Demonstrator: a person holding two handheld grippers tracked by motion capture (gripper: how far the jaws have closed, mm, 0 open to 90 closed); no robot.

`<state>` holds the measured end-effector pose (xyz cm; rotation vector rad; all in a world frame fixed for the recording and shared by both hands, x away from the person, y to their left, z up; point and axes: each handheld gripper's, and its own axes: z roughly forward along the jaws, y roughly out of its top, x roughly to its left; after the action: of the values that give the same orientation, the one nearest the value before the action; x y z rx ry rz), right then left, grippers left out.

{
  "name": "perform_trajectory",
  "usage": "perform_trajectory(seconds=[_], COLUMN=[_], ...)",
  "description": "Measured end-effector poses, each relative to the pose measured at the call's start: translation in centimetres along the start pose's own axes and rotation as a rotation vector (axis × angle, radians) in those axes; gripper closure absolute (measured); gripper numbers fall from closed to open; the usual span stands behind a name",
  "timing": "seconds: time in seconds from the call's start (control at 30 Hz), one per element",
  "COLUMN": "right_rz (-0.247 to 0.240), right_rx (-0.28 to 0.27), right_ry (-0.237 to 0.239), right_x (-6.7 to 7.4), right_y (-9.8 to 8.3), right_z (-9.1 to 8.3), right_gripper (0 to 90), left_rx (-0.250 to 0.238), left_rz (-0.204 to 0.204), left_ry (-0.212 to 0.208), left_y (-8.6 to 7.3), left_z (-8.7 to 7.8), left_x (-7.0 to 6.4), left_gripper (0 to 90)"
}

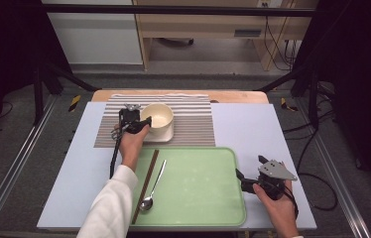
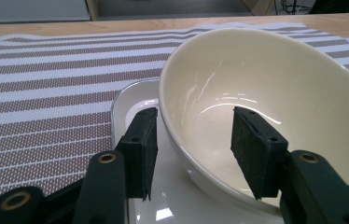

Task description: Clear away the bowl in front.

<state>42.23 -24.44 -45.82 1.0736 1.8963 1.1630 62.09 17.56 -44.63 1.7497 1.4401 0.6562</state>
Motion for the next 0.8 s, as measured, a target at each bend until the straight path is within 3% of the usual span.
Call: perform_trajectory(seconds=[0.27,0.57,0.8], right_rz=[-0.004,-0.005,-0.005], right_rx=[0.004,0.007,0.01], right_ry=[0.0,0.0,0.003], right_x=[0.05,0.05,0.09], right_y=[-0.03,-0.05,-0.06], right_z=[0.05,0.07,0.11], right_gripper=[9.0,9.1,9.1], left_rx=[0.005,0.001,-0.002], left_rz=[-0.052,-0.042,-0.071], left_ry=[-0.005,0.015,0.017], left_y=[-0.05,-0.07,-0.04], left_z=[0.3,0.3,0.35], left_x=[0.23,0.15,0.26], left_gripper=[60.2,71.2,75.5])
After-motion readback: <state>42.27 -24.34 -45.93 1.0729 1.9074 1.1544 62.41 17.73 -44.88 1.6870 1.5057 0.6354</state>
